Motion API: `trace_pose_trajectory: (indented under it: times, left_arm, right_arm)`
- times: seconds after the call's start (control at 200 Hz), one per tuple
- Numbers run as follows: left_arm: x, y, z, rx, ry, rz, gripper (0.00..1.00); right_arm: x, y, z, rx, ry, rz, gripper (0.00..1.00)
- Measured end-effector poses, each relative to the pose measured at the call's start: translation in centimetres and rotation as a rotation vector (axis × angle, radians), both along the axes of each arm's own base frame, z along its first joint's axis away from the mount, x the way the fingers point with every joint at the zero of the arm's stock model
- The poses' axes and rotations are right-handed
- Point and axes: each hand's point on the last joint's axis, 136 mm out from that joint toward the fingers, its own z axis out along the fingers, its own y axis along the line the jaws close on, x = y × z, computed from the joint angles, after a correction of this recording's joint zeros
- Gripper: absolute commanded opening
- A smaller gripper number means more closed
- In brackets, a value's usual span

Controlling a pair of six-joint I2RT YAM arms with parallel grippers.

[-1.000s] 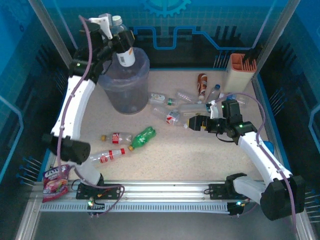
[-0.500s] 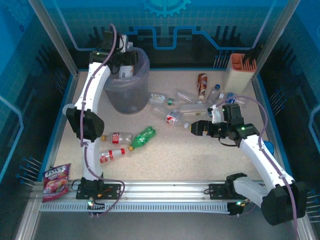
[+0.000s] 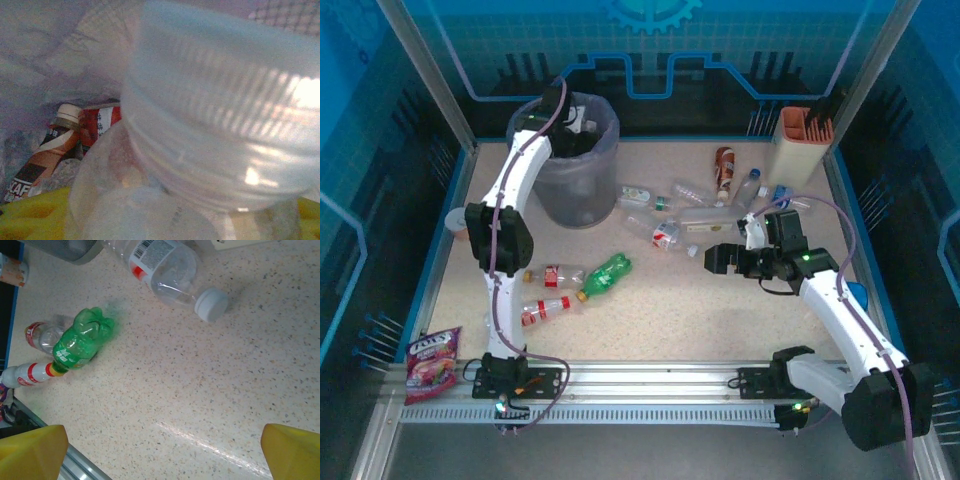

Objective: Put the plastic bottles in the bin

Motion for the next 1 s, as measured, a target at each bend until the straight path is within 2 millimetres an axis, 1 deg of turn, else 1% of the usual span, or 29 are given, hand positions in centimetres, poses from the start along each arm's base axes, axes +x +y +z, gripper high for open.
trace_pose_trajectory:
  times: [0.055,0.11,0.205,0.285,0.5,0.605,0.7,0.781,0.831,0.876,0.896,0.911,0.931,1.001]
  left_arm:
    - [0.0,-0.1,0.0,-0.005,0.0,-0.003,0.68]
    - [0.0,-0.2,0.1,-0.009,-0.001,-0.006,0.78]
    - [0.0,-0.2,0.1,-0.009,-0.002,-0.014,0.91]
    - [0.0,-0.3,0.1,-0.014,-0.002,-0.011,0.98]
    - [-0.2,-0.2,0.2,-0.005,0.0,-0.021,0.99]
    - [-0.2,-0.1,1.5,0.01,-0.022,-0.036,0.99]
    - [-0.5,0.4,3.8,0.041,-0.07,-0.042,0.99]
    - [-1.2,1.1,7.0,0.081,-0.129,-0.037,0.99]
    - [-1.9,1.7,9.6,0.106,-0.18,-0.032,0.99]
    - [-2.8,2.3,12.4,0.131,-0.235,-0.022,0.99]
    - [-3.2,2.5,13.3,0.14,-0.252,-0.02,0.99]
    - [-3.7,2.7,14.4,0.147,-0.273,-0.014,0.99]
    - [-4.2,3.0,15.2,0.155,-0.289,-0.01,0.99]
    - [-6.8,3.7,19.5,0.172,-0.37,0.012,0.99]
  right_arm:
    - [0.1,-0.4,-0.1,0.0,0.009,-0.021,1.0]
    - [0.2,-0.9,-0.3,0.002,0.018,-0.045,1.0]
    - [0.4,-1.7,-0.6,0.005,0.036,-0.087,1.0]
    - [0.6,-2.1,-0.7,0.006,0.045,-0.112,1.0]
    - [0.9,-3.2,-1.0,0.008,0.08,-0.196,1.0]
    - [1.1,-3.3,-0.7,0.01,0.08,-0.21,1.0]
    - [1.3,-3.3,-0.5,0.017,0.08,-0.221,1.0]
    - [1.5,-3.3,-0.6,0.021,0.092,-0.228,1.0]
    - [1.6,-3.3,-0.8,0.022,0.1,-0.233,1.0]
    - [1.7,-3.3,-0.9,0.023,0.107,-0.238,1.0]
    - [1.7,-3.3,-1.0,0.024,0.109,-0.239,1.0]
    - [1.8,-3.4,-1.0,0.024,0.111,-0.24,1.0]
    - [1.8,-3.3,-1.1,0.025,0.113,-0.241,1.0]
    - [2.0,-3.4,-1.3,0.025,0.12,-0.245,1.0]
